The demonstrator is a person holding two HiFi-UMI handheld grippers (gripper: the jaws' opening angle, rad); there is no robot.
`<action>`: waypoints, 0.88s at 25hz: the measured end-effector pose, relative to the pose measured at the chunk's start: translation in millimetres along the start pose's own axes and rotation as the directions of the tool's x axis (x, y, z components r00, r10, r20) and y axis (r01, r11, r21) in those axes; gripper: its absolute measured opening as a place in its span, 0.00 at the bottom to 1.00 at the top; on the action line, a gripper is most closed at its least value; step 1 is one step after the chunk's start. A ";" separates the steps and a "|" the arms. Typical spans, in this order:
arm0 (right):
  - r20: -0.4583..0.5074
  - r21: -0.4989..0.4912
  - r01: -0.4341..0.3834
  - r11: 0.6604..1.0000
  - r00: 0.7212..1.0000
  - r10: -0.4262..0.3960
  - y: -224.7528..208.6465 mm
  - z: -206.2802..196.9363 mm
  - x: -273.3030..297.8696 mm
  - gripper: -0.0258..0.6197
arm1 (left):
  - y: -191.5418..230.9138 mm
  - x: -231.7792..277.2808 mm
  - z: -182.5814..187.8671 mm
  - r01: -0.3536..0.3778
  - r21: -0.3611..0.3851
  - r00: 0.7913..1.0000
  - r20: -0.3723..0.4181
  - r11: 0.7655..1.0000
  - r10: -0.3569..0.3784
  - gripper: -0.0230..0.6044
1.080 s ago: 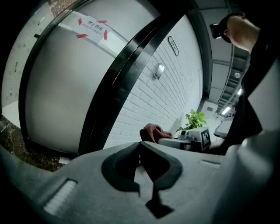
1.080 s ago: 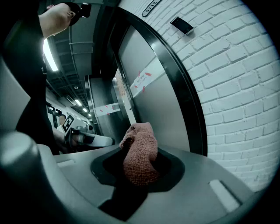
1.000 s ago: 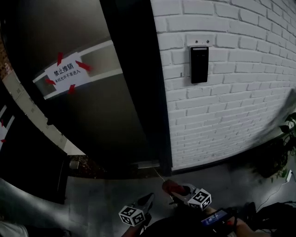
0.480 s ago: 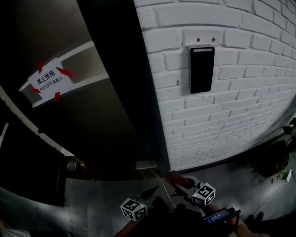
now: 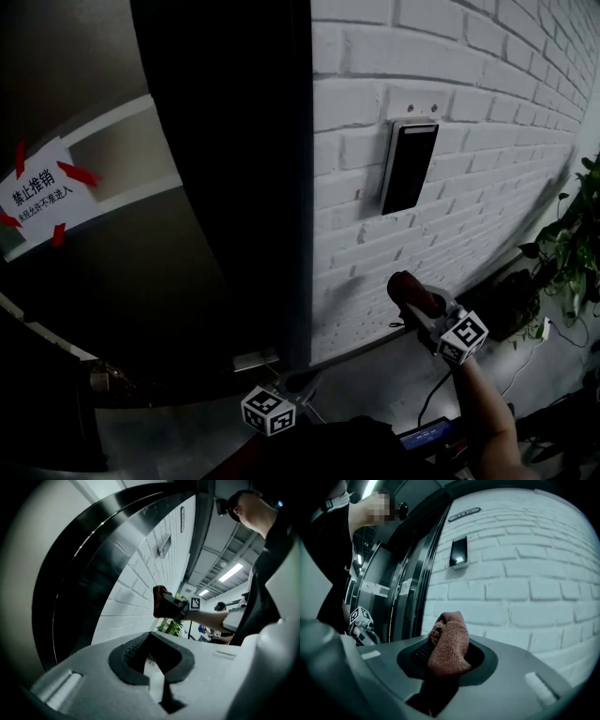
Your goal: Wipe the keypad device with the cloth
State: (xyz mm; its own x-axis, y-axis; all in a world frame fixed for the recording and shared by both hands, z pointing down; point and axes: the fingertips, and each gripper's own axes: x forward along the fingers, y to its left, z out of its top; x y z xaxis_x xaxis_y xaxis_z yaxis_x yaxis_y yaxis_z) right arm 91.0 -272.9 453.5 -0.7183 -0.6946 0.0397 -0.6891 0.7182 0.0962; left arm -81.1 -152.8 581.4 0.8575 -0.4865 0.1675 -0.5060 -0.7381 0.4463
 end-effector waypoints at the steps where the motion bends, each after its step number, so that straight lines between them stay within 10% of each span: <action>1: 0.033 -0.058 0.007 0.998 0.999 -0.005 -4.0 31.7 2.4 0.21 | -3.2 2.7 0.6 0.032 0.020 0.999 -0.019 0.999 -0.031 0.04; 6: 0.152 -0.375 0.150 0.915 0.983 -0.099 4.6 177.4 26.4 0.21 | -8.3 5.5 -7.1 0.171 0.051 0.983 -0.083 0.984 -0.167 0.04; 10: 0.284 -0.468 0.380 0.798 0.920 -0.271 -13.7 261.2 38.7 0.21 | 9.7 -1.0 -2.4 0.159 0.020 0.986 -0.062 0.987 -0.158 0.04; 13: 0.324 -0.571 0.406 0.713 0.910 -0.259 -10.2 308.6 59.8 0.21 | 12.9 -0.7 -2.3 0.163 0.027 0.985 -0.055 0.986 -0.161 0.04; 19: 0.247 -0.634 0.273 0.724 0.958 -0.145 4.8 345.1 95.5 0.21 | 18.8 -1.8 0.4 0.131 0.008 0.991 -0.030 0.991 -0.131 0.04; 22: 0.254 -0.561 0.222 0.797 0.963 -0.089 1.0 348.1 92.4 0.23 | 18.2 2.5 -0.5 0.129 0.016 0.991 -0.029 0.992 -0.128 0.04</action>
State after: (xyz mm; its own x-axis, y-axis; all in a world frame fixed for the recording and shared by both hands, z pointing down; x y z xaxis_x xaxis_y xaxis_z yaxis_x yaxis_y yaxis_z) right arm -9.2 -321.9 111.1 -0.6543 -0.7225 -0.2234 -0.6557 0.3949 0.6435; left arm -88.1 -167.2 590.4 0.9175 -0.3744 0.1341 -0.3929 -0.8019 0.4501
